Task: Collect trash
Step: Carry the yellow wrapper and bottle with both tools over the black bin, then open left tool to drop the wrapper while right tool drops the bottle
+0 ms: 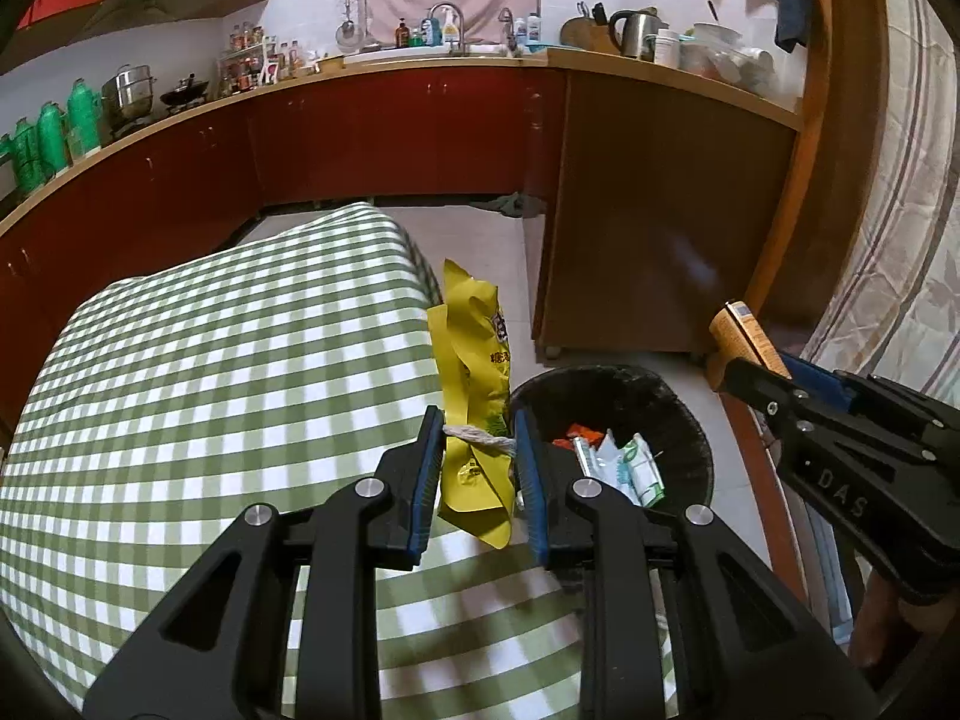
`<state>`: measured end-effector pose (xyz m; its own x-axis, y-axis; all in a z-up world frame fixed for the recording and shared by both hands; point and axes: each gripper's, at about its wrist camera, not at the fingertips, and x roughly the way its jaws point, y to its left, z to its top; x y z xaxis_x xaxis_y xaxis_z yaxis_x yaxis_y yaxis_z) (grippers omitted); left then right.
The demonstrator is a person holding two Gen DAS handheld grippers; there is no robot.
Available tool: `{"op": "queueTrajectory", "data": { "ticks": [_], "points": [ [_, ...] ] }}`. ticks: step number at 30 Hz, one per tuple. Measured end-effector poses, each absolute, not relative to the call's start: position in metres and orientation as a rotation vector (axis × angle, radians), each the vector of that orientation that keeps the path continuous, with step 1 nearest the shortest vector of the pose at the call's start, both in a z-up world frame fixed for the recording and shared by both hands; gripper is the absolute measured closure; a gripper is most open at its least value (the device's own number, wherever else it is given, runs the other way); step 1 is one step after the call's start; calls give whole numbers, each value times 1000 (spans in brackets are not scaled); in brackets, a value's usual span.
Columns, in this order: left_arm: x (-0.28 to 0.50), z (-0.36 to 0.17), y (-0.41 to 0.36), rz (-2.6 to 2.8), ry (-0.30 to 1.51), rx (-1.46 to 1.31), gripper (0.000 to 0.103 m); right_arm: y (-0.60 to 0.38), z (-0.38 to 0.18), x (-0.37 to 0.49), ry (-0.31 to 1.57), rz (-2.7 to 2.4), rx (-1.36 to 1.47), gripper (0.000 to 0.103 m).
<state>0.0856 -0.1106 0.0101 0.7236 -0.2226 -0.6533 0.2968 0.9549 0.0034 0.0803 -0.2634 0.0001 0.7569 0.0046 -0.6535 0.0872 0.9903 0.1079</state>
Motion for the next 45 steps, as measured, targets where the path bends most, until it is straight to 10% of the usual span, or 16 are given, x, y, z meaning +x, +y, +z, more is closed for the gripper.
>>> {"op": "queueTrajectory", "data": {
  "ticks": [45],
  "points": [
    [132, -18, -153, -327, 772, 102, 79, -288, -27, 105, 735, -99, 139, 78]
  ]
}}
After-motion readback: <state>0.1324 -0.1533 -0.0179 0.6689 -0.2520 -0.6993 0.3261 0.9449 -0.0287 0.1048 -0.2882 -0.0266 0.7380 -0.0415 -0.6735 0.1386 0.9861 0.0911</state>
